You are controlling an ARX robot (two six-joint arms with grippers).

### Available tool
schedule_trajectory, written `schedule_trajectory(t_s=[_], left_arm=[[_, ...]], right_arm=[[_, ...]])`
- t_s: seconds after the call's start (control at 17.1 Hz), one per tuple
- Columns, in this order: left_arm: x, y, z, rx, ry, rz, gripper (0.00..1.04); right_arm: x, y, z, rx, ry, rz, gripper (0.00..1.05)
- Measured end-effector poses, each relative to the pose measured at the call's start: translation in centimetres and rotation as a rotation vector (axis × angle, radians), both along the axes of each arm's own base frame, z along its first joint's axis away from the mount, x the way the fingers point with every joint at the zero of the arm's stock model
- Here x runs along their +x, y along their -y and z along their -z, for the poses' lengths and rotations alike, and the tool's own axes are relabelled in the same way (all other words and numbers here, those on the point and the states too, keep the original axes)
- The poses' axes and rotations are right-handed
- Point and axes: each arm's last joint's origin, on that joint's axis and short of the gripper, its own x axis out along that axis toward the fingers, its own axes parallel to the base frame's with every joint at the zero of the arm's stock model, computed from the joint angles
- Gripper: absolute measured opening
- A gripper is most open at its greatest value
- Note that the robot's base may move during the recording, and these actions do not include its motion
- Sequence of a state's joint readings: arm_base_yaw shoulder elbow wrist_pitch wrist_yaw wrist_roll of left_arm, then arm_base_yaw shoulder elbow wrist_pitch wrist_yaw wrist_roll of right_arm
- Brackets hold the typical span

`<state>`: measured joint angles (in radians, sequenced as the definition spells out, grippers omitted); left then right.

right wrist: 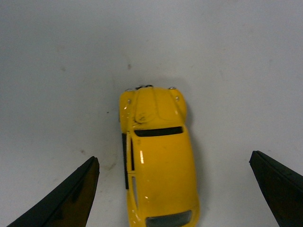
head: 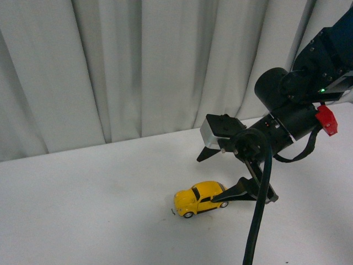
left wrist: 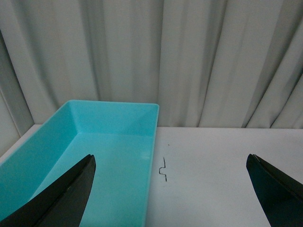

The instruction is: Wind up and store yellow beetle toy

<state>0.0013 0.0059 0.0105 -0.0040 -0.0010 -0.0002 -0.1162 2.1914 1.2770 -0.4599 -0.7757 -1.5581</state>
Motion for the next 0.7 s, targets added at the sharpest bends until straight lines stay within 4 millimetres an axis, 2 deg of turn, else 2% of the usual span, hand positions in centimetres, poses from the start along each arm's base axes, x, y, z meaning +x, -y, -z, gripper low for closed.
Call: schedule_trajectory(t_s=[0.12, 0.41, 0.7], left_arm=[[0.0, 0.0, 0.0, 0.000, 0.000, 0.000, 0.98], [0.0, 0.0, 0.0, 0.000, 0.000, 0.000, 0.98], [0.0, 0.0, 0.0, 0.000, 0.000, 0.000, 0.98]], right_arm=[[0.1, -0.8, 0.9, -0.011, -0.025, -0.041, 0.98], [0.9, -2.1, 1.6, -0.035, -0.031, -0.094, 0.96], [1.0, -2.1, 1.9, -0.043, -0.064, -0.093, 0.45]])
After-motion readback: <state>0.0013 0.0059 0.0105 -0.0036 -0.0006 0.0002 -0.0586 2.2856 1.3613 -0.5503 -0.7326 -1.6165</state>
